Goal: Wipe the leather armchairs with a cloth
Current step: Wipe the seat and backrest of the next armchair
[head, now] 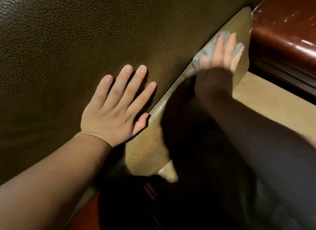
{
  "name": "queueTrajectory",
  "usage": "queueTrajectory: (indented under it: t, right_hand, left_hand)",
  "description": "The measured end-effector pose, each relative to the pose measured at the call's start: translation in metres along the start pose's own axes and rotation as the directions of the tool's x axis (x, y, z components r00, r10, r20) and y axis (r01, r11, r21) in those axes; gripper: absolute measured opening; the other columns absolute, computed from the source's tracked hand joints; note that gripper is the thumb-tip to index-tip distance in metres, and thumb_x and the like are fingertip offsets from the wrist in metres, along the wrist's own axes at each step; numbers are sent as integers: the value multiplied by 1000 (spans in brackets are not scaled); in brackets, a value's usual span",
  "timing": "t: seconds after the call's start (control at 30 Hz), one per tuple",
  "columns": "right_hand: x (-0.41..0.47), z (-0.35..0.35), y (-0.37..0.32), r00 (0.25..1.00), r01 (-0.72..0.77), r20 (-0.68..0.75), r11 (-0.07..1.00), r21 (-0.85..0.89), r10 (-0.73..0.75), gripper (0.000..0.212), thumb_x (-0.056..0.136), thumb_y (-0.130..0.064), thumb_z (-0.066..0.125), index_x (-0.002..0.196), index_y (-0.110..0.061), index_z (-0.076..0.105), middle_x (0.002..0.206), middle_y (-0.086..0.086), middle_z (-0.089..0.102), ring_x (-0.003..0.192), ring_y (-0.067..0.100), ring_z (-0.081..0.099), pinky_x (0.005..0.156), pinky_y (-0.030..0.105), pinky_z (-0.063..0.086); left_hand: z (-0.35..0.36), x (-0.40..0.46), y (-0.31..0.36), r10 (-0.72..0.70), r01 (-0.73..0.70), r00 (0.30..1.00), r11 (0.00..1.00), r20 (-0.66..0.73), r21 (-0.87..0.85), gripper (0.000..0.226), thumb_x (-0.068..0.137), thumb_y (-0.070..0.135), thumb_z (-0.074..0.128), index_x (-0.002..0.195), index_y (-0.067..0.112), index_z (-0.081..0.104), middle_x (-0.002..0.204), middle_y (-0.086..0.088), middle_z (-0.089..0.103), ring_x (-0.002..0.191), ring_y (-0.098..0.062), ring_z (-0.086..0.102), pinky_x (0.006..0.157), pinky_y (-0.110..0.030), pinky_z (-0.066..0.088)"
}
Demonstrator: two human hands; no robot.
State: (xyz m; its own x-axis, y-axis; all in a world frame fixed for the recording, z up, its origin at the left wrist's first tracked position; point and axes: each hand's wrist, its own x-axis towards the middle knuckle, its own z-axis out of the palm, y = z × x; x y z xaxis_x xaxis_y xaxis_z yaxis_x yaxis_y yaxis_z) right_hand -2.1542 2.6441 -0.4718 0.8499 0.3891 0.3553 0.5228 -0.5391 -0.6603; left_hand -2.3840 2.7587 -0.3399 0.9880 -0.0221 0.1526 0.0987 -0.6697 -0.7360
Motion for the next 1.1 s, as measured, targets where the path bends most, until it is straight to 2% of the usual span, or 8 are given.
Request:
queueTrajectory:
  t: [0.1,0.27,0.4,0.5,0.6,0.83,0.97,1.1]
  right_hand:
    - [18,-2,-6,982,-182,-38,981,61,184,64,103,-34,41,157,0,37,164,31,26,152,53,21,125,61,15]
    - [-105,-36,-22,934,192,270,967,170,-233,65,105,-29,43,157,8,30,165,33,16,156,49,6,123,66,17]
    - [-70,-42,7,881,362,297,929,80,-369,67,104,-27,42,158,7,22,167,28,17,158,41,3,126,64,13]
    - [24,-25,40,983,115,141,993,21,-117,68,104,-37,30,164,-7,19,171,19,16,157,46,7,129,53,9]
    - [68,-17,54,990,-138,-9,988,73,139,65,104,-36,31,161,-5,30,168,18,26,156,48,10,127,55,15]
    - [-62,-24,59,929,204,297,975,91,-222,76,104,-35,43,163,-3,6,169,30,5,157,47,0,127,58,13]
    - [13,-6,80,978,-186,137,958,220,158,73,106,-39,31,161,5,14,170,26,11,159,39,9,130,43,10]
    - [-37,14,38,877,-467,79,801,374,474,71,105,-35,32,157,12,22,166,29,21,157,36,21,128,49,17]
  left_hand:
    - [-7,-3,2,-39,41,996,999,86,-18,75,100,56,46,166,22,32,173,-12,24,159,-34,18,129,-46,-3]
    - [-29,36,33,-45,90,979,971,197,-223,78,93,54,51,160,15,43,173,-9,26,161,-35,18,128,-54,-3]
    - [-13,90,58,16,34,982,965,187,-261,80,99,52,43,166,10,28,173,-10,24,161,-31,18,130,-49,-2]
    - [5,89,65,43,-9,990,969,131,-247,84,95,56,43,165,11,32,171,-10,31,160,-35,20,129,-50,4]
    - [17,90,72,90,-62,989,975,121,-214,85,95,61,43,164,11,34,169,-11,35,160,-37,22,129,-52,5]
    - [25,95,79,106,-85,988,981,111,-176,88,95,63,42,164,7,34,169,-15,33,159,-34,26,129,-48,4]
    - [29,92,82,120,-100,986,979,111,-176,91,96,63,42,163,3,32,169,-18,30,158,-31,28,129,-46,4]
    - [30,87,86,124,-99,984,977,127,-189,93,94,62,44,164,2,30,170,-19,29,159,-31,27,129,-46,7]
